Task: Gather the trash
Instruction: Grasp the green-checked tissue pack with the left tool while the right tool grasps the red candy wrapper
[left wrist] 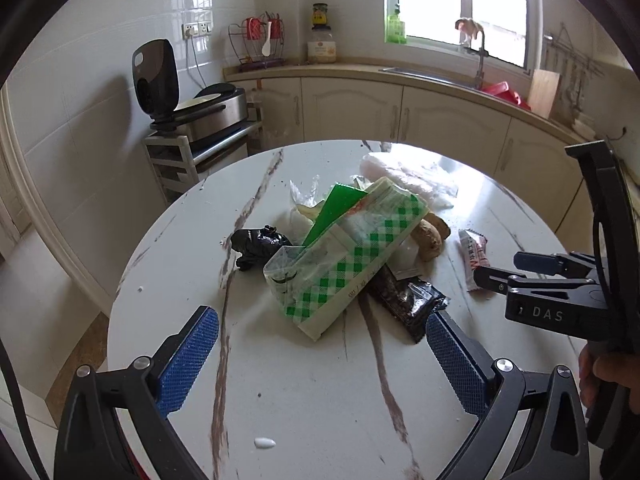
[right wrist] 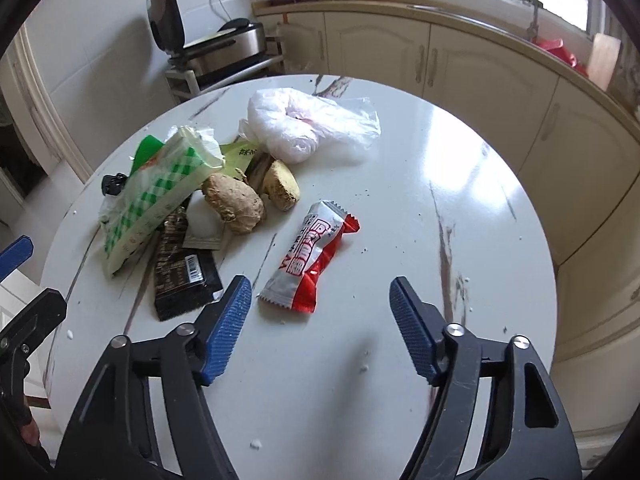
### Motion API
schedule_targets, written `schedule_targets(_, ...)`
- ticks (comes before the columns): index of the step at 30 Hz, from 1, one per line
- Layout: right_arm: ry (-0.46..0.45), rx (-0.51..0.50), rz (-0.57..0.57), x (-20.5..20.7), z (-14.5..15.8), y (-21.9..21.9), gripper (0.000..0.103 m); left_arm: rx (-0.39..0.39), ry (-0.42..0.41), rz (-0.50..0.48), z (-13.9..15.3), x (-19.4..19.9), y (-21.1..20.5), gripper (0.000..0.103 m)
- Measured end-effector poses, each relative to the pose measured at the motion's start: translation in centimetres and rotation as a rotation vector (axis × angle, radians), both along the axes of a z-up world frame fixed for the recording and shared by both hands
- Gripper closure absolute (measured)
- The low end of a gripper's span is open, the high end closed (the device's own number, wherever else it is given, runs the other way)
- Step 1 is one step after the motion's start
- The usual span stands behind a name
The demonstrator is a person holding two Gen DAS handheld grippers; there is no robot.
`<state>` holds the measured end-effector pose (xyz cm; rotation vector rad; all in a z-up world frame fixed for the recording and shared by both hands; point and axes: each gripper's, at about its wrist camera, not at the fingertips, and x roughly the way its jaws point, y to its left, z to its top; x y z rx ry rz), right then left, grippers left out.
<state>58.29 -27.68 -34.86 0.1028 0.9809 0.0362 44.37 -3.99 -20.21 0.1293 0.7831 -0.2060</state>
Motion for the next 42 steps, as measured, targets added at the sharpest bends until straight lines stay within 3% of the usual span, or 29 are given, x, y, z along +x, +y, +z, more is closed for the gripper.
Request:
schedule_targets(4,-0.005,-0.010,0.002,0.8,-0.6,-0.4,0.043,0.037,0.039,-0.023,-1.8,4.2,-0.6,0.001)
schedule_targets(5,-0.007,-0.017,0.004,0.8,-0.6,-0.5,0.047,0.045,0.045,-0.022,-2.2,5.0,-0.8,0.001)
schedule_targets(8,-0.018,-0.061,0.016,1.3,-0.4,-0.4,0.083,0.062,0.055,-0.019,-3.0,7.1,-1.2,0.001)
schedule_targets(12,-0.028,-0.029,0.028,1.3,-0.2,-0.7,0.087,0.064,0.081,-0.030,-4.1,9.9,-2.2,0.001)
schedule_targets(15,-0.031,0.021,0.042,1.0,-0.1,-1.2,0.089,0.069,0.097,-0.041,-4.7,11.5,-2.8,0.001)
schedule_targets(19,-0.032,0.073,0.062,0.0,-0.1,-1.4,0.089,-0.013,0.145,-0.061,-5.1,12.4,-2.8,0.031)
schedule_targets(23,-0.044,0.104,0.070,-1.3,0.2,-1.5,0.090,0.035,0.119,-0.032,-4.8,12.3,-3.2,0.035)
schedule_targets(32,-0.116,0.190,0.061,-5.4,3.2,-2.9,0.089,-0.031,0.061,-0.046,-1.9,7.9,-3.3,0.040)
schedule_targets(33,-0.128,0.197,0.060,-6.2,3.6,-3.2,0.089,-0.040,0.049,-0.054,-1.4,7.4,-3.6,0.053)
schedule_targets(34,-0.140,0.204,0.059,-6.8,4.1,-3.3,0.089,-0.044,0.052,-0.062,-1.1,6.9,-3.9,0.082)
schedule_targets(36,-0.153,0.213,0.061,-8.0,4.9,-3.8,0.090,-0.064,0.080,-0.094,-1.1,6.4,-4.5,0.084)
schedule_targets(39,-0.157,0.222,0.049,-9.9,5.2,-5.1,0.090,-0.013,0.113,-0.082,-2.0,6.2,-5.9,0.085)
schedule_targets(41,-0.161,0.219,0.045,-10.9,5.1,-5.7,0.089,-0.037,0.115,-0.092,-2.5,5.8,-6.3,0.076)
schedule_targets(42,-0.156,0.224,0.041,-11.4,4.9,-6.1,0.089,-0.032,0.115,-0.093,-2.7,5.7,-6.6,0.063)
